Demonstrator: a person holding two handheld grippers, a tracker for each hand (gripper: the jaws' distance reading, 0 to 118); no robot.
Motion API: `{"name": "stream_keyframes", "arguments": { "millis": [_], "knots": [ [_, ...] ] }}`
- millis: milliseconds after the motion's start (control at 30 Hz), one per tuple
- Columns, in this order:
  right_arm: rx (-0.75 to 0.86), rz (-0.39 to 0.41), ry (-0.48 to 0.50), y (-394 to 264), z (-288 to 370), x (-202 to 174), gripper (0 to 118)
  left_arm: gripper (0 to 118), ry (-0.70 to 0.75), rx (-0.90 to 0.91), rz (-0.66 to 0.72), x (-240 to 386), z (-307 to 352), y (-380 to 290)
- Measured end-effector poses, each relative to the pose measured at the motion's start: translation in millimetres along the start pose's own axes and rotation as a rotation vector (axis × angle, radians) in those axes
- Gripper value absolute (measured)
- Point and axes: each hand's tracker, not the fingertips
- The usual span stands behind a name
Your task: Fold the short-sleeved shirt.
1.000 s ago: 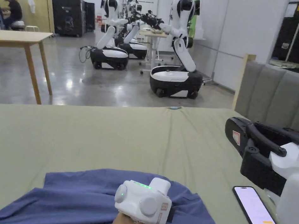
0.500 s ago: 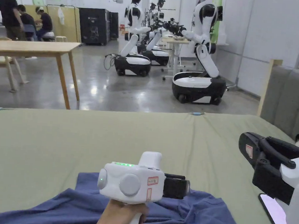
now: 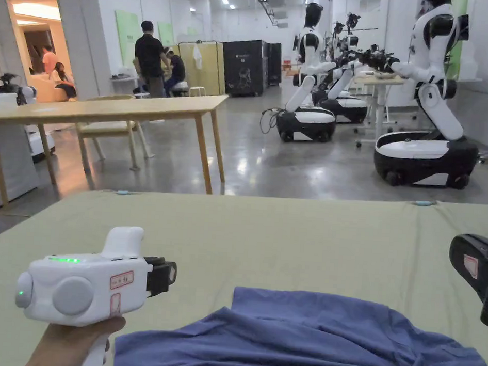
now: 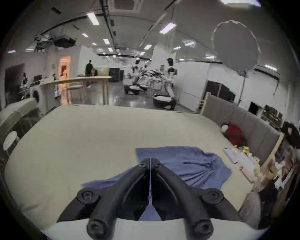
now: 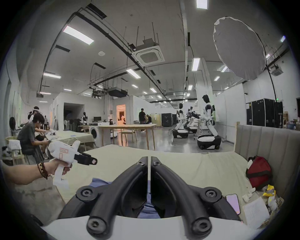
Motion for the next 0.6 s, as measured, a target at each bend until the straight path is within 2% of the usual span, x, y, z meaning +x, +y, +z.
{"name": "stream_keyframes", "arguments": {
  "millis": [67, 133, 167, 200, 233, 267, 300, 400, 600],
  "knots": [
    [0.004, 0.004, 0.002, 1, 3, -2, 4, 0, 0.085, -0.044, -0.036, -19, -8, -7],
    [-0.016, -0.003, 0.013, 0, 3, -2, 4, 0, 0.123, -0.094, -0.003, -36, -21, -20],
    [-0.026, -0.005, 0.022, 0, 2, -2, 4, 7, 0.126, -0.119, 0.043, -48, -31, -27],
    [-0.031, -0.004, 0.029, 1, 2, -2, 5, 22, 0.147, -0.136, 0.086, -58, -39, -34],
    [-0.033, -0.003, 0.030, 0, 1, -2, 5, 52, 0.191, -0.163, 0.136, -69, -50, -41],
    [-0.035, -0.001, 0.027, -1, -1, -3, 5, 99, 0.223, -0.209, 0.173, -79, -63, -50],
    [-0.038, 0.002, 0.024, -2, -2, -3, 5, 118, 0.245, -0.257, 0.184, -87, -75, -57],
    [-0.059, 0.010, 0.018, -4, -7, -1, 6, 115, 0.309, -0.278, 0.161, -103, -101, -77],
    [-0.116, 0.034, -0.017, -14, -19, 3, 7, 113, 0.328, -0.361, 0.120, -103, -150, -94]
  ]
}}
